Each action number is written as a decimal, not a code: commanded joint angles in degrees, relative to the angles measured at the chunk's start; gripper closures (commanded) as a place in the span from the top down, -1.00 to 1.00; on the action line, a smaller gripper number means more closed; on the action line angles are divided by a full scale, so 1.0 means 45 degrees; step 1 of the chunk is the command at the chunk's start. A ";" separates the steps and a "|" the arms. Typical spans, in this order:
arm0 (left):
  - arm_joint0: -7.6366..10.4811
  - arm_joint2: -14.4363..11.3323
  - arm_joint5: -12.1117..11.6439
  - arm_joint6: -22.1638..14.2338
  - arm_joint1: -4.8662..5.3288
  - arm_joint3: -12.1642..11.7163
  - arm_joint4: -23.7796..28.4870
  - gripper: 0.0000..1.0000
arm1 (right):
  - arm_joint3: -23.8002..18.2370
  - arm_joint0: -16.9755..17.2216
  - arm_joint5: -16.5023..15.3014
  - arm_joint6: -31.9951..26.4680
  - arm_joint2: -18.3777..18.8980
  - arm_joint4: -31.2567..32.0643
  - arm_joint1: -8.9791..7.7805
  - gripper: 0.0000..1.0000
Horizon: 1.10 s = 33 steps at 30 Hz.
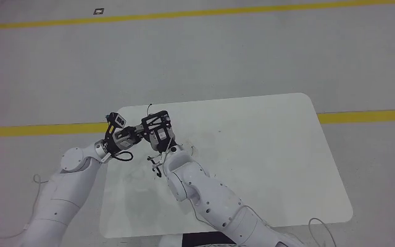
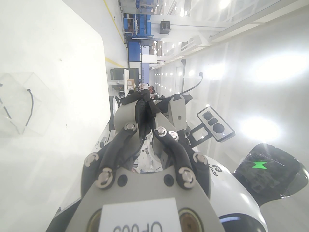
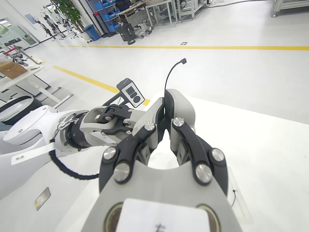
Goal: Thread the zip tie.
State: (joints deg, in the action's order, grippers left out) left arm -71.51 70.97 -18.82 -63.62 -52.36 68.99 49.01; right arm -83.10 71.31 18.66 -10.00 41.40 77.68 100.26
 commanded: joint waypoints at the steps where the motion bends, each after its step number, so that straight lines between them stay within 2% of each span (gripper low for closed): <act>1: 0.0000 0.0000 0.0000 0.0000 0.0000 0.0000 0.0000 -1.00 | 0.0032 -0.0006 0.0098 -0.0058 0.0004 0.0087 0.0007 -1.00; 17: 0.0000 0.0000 0.0000 0.0000 0.0000 0.0000 0.0000 -1.00 | 0.0042 0.0086 0.0183 -0.0245 0.0107 0.0313 -0.0010 -1.00; 23: 0.0000 0.0000 0.0000 0.0000 0.0000 0.0000 0.0000 -1.00 | 0.0018 0.0089 -0.0008 -0.0169 0.0017 0.0149 -0.0041 -1.00; 33: 0.0000 0.0000 0.0000 0.0000 0.0000 0.0000 0.0000 -1.00 | -0.0044 0.0221 0.0183 -0.0294 0.0049 0.0473 -0.0109 -1.00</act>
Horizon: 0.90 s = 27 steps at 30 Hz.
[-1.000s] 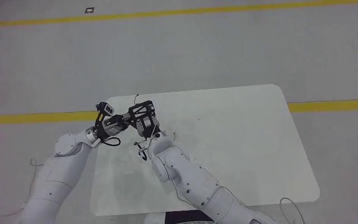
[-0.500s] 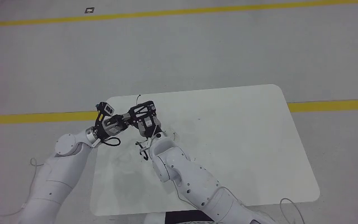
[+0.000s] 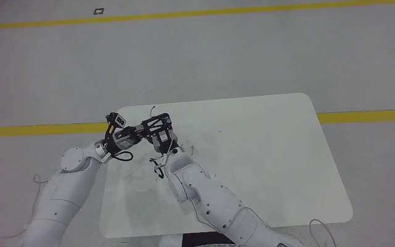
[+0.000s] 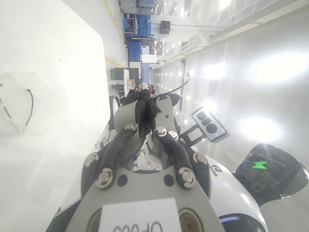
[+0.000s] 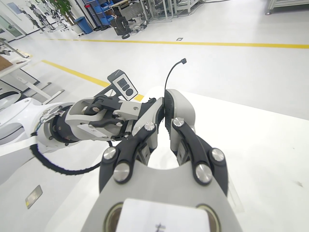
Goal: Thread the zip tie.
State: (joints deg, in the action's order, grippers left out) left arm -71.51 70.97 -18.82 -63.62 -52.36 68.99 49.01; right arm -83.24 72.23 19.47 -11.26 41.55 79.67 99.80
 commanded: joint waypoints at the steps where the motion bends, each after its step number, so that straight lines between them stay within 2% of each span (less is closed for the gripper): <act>1: 0.0000 0.0000 0.0000 0.0000 0.0000 0.0000 0.0000 -1.00 | -0.0025 0.0030 0.0001 -0.0027 0.0027 0.0072 -0.0011 -1.00; 11: 0.0000 0.0000 0.0000 0.0000 0.0000 0.0000 0.0000 -1.00 | -0.0063 0.0058 -0.0274 -0.0132 -0.0014 0.0045 -0.0043 -1.00; 27: 0.0000 0.0000 0.0000 0.0000 0.0000 0.0000 0.0000 -1.00 | -0.0049 0.0116 -0.0147 -0.0241 -0.0047 0.0189 -0.0078 -1.00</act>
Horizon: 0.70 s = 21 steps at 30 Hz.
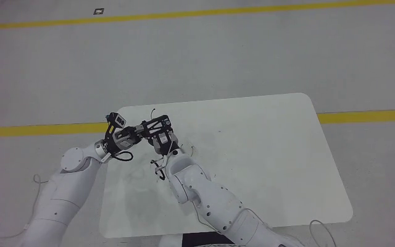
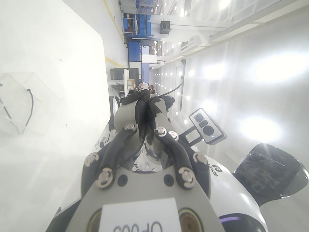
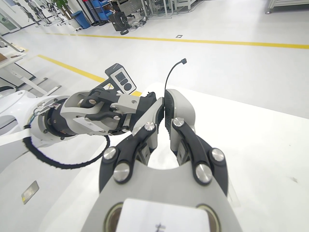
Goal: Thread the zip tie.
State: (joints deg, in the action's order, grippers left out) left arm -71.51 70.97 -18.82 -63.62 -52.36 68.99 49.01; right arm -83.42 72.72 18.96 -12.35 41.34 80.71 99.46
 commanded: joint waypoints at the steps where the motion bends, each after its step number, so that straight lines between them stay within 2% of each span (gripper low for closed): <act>1: 0.0000 0.0000 0.0000 0.0000 0.0000 0.0000 0.0000 -1.00 | -0.0010 0.0013 -0.0073 0.0000 0.0003 -0.0087 -0.0007 -1.00; 5: 0.0000 0.0000 0.0000 0.0000 0.0000 0.0000 0.0000 -1.00 | 0.0057 -0.0010 -0.0257 -0.0057 -0.0061 0.0000 -0.0016 -1.00; 6: 0.0000 0.0000 0.0000 0.0000 0.0000 0.0000 0.0000 -1.00 | 0.0081 -0.0022 -0.0223 -0.0077 -0.0097 0.0147 -0.0014 -0.90; 7: 0.0000 0.0000 0.0000 0.0000 0.0000 0.0000 0.0000 -1.00 | 0.0081 -0.0039 -0.0183 -0.0115 -0.0145 0.0247 -0.0013 -0.24; 8: 0.0000 0.0000 0.0000 0.0000 0.0000 0.0000 0.0000 -1.00 | 0.0071 -0.0049 -0.0148 -0.0135 -0.0173 0.0267 -0.0014 1.00; 13: 0.0000 0.0000 0.0000 0.0000 0.0000 0.0000 0.0000 -1.00 | -0.0212 0.0046 0.0116 -0.0127 -0.0157 0.0485 -0.0069 1.00; 21: 0.0000 0.0000 0.0000 0.0000 0.0000 0.0000 0.0000 -1.00 | -0.1443 0.0766 0.0116 0.0001 0.0162 0.0943 -0.0460 1.00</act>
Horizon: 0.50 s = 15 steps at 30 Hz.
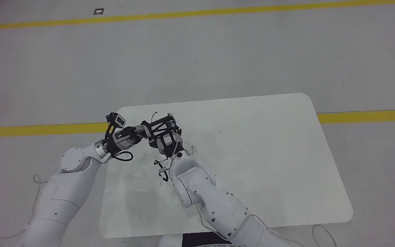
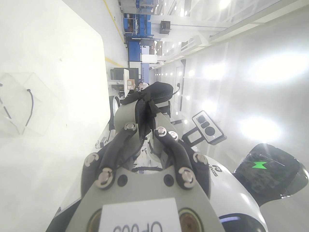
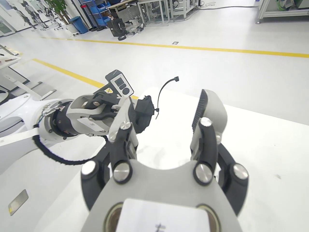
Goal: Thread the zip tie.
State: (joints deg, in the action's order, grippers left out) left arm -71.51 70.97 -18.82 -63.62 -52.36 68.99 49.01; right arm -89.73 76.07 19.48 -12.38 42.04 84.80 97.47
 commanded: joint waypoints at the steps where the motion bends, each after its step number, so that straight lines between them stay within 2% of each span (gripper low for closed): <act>1: 0.0000 0.0000 0.0000 0.0000 0.0000 0.0000 0.0000 -1.00 | -0.0040 0.0023 0.0000 0.0007 0.0005 0.0035 -0.0017 1.00; 10: 0.0000 0.0000 0.0000 0.0000 0.0000 0.0000 0.0000 -1.00 | -0.0040 0.0023 0.0000 0.0007 0.0005 0.0035 -0.0017 1.00; 12: 0.0000 0.0000 0.0000 0.0000 0.0000 0.0000 0.0000 -1.00 | 0.0001 0.0068 0.0000 0.0398 0.0125 0.0392 -0.0071 1.00; 15: -0.0027 0.0154 0.0428 0.0393 0.0021 0.0183 -0.0001 -1.00 | 0.0096 0.0208 -0.0262 0.1532 0.0326 0.1146 -0.0298 1.00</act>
State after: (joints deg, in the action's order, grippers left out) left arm -71.66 71.24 -17.73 -62.34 -52.38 69.63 49.33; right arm -89.56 76.89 18.82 -7.56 43.20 89.78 96.58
